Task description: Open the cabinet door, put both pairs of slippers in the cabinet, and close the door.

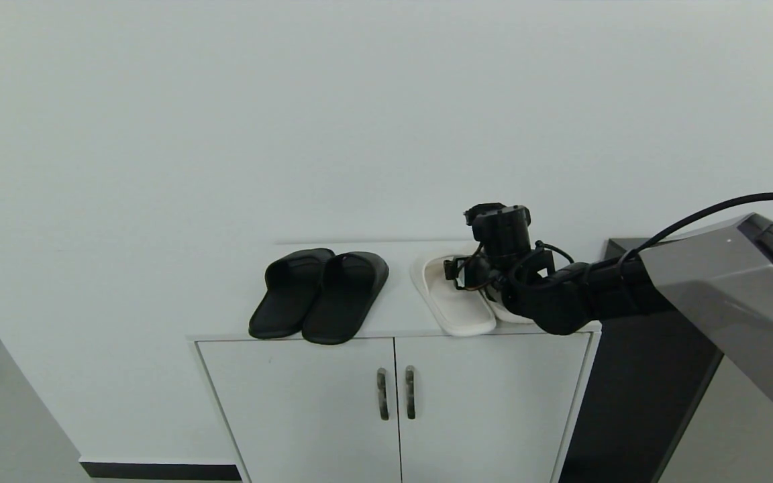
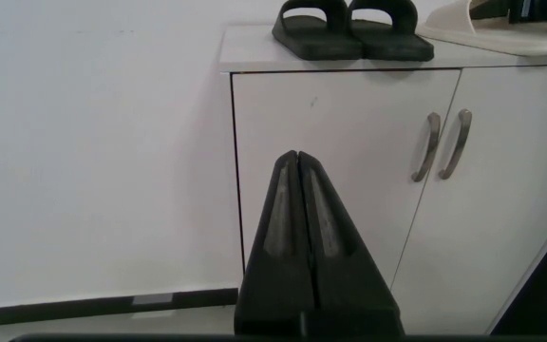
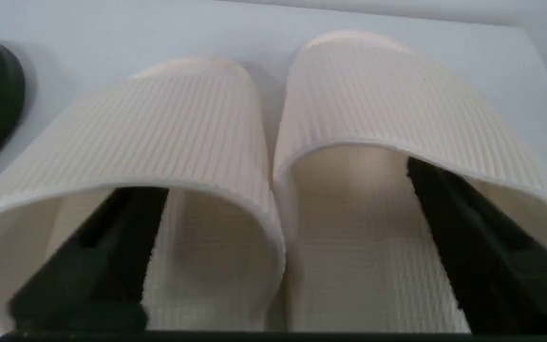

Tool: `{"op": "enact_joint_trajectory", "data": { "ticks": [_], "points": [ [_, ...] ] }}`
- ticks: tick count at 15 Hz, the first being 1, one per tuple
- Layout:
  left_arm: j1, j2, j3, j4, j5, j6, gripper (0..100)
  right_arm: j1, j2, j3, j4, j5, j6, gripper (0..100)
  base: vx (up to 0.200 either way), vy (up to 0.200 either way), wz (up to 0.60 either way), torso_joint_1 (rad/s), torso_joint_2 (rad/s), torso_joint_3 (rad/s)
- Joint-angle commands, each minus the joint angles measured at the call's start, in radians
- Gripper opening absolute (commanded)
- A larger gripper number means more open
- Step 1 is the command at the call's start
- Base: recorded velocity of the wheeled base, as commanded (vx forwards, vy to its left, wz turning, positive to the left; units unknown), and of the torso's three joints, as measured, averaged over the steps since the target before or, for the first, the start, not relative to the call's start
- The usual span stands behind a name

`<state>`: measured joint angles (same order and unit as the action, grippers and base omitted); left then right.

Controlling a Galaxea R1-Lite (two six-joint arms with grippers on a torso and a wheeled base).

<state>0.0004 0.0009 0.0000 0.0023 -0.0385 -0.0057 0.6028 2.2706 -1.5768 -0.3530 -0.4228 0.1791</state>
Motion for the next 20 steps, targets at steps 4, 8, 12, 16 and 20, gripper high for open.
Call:
{"op": "enact_joint_trajectory", "data": {
  "ticks": [4,8,12,16,20],
  "points": [
    [0.001,0.001,0.0,-0.001,0.0,0.0,0,0.002,0.004,-0.006,0.003,0.004,0.0,0,0.0,0.0,0.0,0.0,0.0,0.0],
    [0.0,0.001,0.0,-0.001,0.0,0.0,0,0.031,-0.177,0.127,-0.004,0.073,0.006,0,0.0,0.0,0.0,0.0,0.0,0.0],
    [0.0,0.001,0.0,0.001,0.0,0.0,0,0.104,-0.45,0.411,-0.014,0.222,0.011,0,0.0,0.0,0.0,0.0,0.0,0.0],
    [0.001,0.001,0.0,0.001,-0.001,0.0,0,0.17,-0.638,0.687,-0.113,0.354,0.01,0,0.0,0.0,0.0,0.0,0.0,0.0],
    [0.001,0.001,0.0,0.001,-0.004,0.001,0,0.275,-0.709,0.865,-0.178,0.407,0.065,0,-0.15,0.0,0.0,0.004,0.0,0.002]
  ]
}}
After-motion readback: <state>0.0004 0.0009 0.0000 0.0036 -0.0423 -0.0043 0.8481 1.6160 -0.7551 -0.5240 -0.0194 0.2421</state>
